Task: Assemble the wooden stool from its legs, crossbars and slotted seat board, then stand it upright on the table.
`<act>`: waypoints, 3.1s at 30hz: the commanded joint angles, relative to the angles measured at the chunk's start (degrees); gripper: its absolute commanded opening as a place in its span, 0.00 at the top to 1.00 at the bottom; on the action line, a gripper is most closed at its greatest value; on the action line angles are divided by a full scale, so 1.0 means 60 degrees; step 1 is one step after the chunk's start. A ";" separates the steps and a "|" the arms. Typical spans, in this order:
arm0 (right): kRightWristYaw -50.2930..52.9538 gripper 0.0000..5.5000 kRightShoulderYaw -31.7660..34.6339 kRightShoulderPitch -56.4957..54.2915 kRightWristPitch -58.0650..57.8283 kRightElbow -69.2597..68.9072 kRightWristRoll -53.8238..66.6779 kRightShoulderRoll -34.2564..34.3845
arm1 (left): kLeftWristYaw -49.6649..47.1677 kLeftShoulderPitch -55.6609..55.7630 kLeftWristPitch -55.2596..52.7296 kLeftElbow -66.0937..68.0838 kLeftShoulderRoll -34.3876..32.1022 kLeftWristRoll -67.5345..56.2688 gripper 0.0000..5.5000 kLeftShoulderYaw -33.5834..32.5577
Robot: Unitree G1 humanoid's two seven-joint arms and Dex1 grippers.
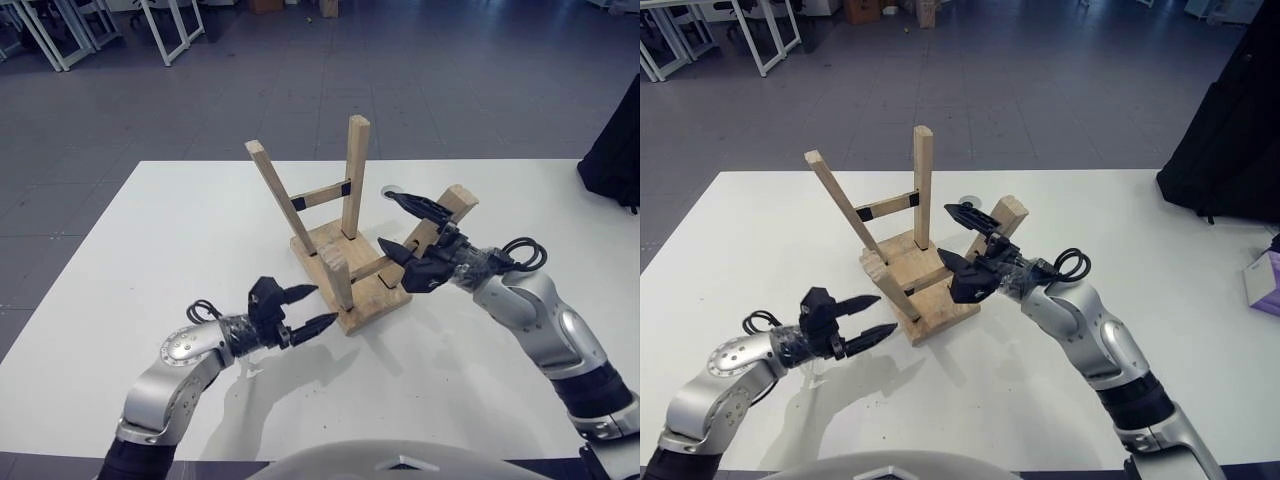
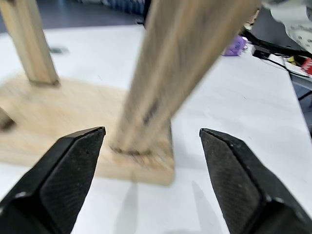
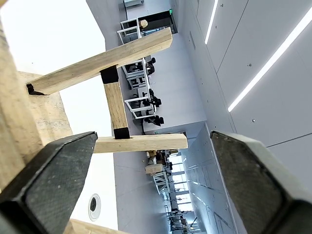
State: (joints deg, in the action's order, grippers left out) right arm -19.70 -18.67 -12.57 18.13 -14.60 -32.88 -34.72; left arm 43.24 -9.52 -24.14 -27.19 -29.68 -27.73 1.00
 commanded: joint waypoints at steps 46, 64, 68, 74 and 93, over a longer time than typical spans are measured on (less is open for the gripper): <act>-0.0436 0.21 0.1370 -0.0062 -0.7656 -0.3081 0.7783 0.3431 | -0.0928 0.2858 -0.0536 -0.0629 0.0406 -0.0362 0.35 0.1244; -0.1627 0.21 0.1084 -0.0620 -1.0730 -0.2906 1.1592 0.3884 | -0.0501 0.3537 -0.0555 0.0011 0.0663 -0.0436 0.35 0.1163; -0.1438 0.21 0.2042 -0.0457 -1.0564 -0.2983 1.1871 0.3542 | -0.0486 0.3300 -0.0383 -0.0026 0.0475 -0.0317 0.35 0.0922; -0.1617 0.21 0.4724 -0.0849 -1.1075 -0.2850 1.4378 0.2431 | -0.0420 0.1963 -0.0140 -0.0613 -0.0186 -0.0350 0.35 0.0026; -0.3607 0.21 0.4132 -0.0500 -1.1512 -0.3836 1.7400 0.0259 | -0.0751 0.1683 0.1191 0.1829 -0.0392 0.1174 0.35 -0.0601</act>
State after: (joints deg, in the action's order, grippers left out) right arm -41.81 7.00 -13.87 -50.48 -36.98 70.07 -32.65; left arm 39.39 0.48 -16.91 -18.98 -31.99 -22.84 -2.65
